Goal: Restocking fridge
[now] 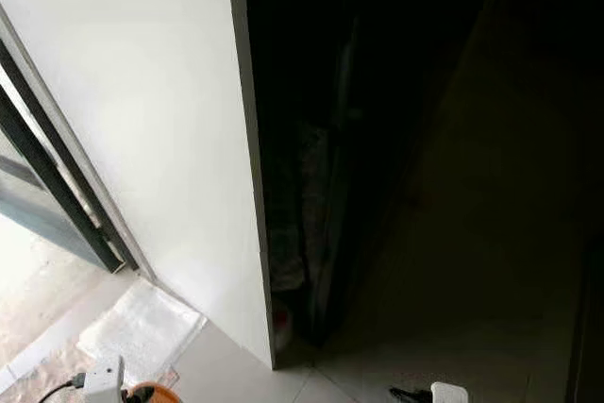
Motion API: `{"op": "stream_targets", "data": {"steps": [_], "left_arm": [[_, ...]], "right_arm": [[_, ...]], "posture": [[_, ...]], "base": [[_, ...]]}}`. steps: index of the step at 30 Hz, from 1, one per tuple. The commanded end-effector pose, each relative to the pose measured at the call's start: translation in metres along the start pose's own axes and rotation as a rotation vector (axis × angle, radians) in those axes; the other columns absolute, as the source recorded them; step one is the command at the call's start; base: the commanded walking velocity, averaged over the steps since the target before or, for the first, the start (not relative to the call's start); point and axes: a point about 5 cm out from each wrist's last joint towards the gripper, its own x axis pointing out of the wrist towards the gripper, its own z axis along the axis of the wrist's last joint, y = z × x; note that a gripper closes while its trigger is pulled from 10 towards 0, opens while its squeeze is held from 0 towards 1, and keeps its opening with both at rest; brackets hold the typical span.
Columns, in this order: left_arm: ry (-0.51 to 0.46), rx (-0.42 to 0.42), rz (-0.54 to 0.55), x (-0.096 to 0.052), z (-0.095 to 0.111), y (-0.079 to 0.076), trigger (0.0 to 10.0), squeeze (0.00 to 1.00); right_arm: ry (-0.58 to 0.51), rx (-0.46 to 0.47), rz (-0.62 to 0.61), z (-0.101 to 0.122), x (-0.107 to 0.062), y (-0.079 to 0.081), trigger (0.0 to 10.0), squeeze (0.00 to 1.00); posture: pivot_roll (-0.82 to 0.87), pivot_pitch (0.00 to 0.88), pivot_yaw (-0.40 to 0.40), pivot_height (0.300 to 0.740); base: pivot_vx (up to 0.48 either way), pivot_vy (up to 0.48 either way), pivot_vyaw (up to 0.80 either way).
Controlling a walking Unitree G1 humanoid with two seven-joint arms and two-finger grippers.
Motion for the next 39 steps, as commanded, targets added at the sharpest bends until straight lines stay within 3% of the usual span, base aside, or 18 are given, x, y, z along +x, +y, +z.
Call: {"op": "stream_targets", "data": {"steps": [1,7,14,23,29,39], "left_arm": [[0.057,0.005,-0.023,-0.002,-0.014,-0.007,10.0,0.00],[0.056,-0.003,-0.017,-0.002,-0.014,-0.007,10.0,0.00],[0.058,-0.006,-0.014,-0.002,-0.015,-0.007,10.0,0.00],[0.057,-0.004,-0.018,-0.002,-0.014,-0.008,10.0,0.00],[0.060,-0.002,-0.021,-0.002,-0.015,-0.008,10.0,0.00],[0.064,-0.026,-0.020,-0.002,-0.016,-0.009,10.0,0.00]], "right_arm": [[0.037,0.008,-0.030,-0.010,-0.004,-0.010,10.0,0.00],[0.030,0.005,-0.027,-0.007,-0.003,-0.011,10.0,0.00],[-0.025,0.012,-0.046,0.007,-0.001,-0.015,10.0,0.00],[-0.196,0.024,-0.116,0.053,0.003,-0.033,10.0,0.00],[-0.139,0.017,-0.111,0.044,0.003,-0.031,10.0,0.00],[-0.017,0.005,-0.062,0.018,0.004,-0.012,10.0,0.00]], "posture": [[-0.16,0.000,0.008,0.740],[-0.16,0.000,0.004,0.740],[-0.16,0.000,0.004,0.740],[-0.18,0.000,0.004,0.740],[-0.17,0.000,-0.001,0.740],[-0.16,0.000,-0.004,0.740]], "base": [[0.000,0.000,-0.80],[0.000,0.000,-0.80],[0.000,0.000,0.00],[0.000,0.000,0.00],[0.000,0.000,0.00],[0.000,0.000,0.00]]}}
